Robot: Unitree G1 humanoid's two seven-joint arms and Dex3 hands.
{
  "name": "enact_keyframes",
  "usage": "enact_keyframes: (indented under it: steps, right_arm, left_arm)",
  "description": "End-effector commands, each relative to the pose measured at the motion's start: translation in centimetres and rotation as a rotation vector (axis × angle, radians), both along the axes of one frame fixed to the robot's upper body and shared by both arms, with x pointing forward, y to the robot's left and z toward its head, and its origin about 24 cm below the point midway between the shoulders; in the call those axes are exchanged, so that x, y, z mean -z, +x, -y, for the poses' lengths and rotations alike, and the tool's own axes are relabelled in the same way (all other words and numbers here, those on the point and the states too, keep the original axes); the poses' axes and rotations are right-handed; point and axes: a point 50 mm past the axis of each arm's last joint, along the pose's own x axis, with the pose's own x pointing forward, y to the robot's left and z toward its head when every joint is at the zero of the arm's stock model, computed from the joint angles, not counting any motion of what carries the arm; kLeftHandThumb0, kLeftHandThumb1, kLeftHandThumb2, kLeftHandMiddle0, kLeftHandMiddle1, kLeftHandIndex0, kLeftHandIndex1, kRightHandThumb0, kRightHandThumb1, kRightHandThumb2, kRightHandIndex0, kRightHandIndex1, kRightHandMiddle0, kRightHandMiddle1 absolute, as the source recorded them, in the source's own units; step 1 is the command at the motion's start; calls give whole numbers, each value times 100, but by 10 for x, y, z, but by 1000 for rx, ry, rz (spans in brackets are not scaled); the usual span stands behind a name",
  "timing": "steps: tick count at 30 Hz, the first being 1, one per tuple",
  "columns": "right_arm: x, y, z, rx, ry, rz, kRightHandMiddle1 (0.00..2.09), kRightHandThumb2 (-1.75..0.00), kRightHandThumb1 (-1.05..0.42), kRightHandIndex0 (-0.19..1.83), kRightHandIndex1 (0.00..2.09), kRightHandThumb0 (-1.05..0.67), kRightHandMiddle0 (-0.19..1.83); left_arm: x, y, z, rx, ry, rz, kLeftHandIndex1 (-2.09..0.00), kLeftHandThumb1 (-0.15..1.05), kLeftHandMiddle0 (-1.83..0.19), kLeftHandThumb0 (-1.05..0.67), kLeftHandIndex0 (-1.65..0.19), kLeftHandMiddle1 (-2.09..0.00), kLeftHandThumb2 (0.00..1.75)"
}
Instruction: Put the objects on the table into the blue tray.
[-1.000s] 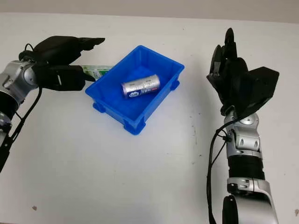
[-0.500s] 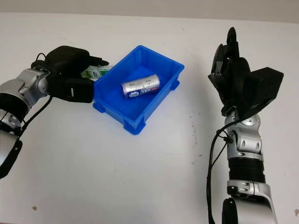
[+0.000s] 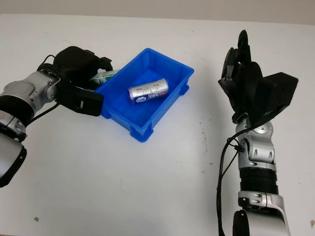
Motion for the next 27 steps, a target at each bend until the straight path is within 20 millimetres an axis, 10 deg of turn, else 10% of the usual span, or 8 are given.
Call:
enact_keyframes:
  steps: [1, 19, 27]
  right_arm:
    - [-3, -1, 3, 8, -4, 13, 0, -80, -105, -19, 0, -60, -19]
    - [-6, 1, 1, -16, -3, 22, 0, -79, -105, -19, 0, -58, -19]
    - [-5, 0, 1, -20, -10, 22, 0, -79, -105, -19, 0, -57, -19]
  left_arm:
    - [2, -1, -5, -16, 9, 10, -209, 105, -59, -48, -9, -209, 43]
    - [-27, 0, -44, -260, -149, 126, -206, 105, -16, -41, 13, -209, 36]
    - [-64, -1, -53, -321, -290, 318, -209, 105, -49, -40, 5, -209, 35]
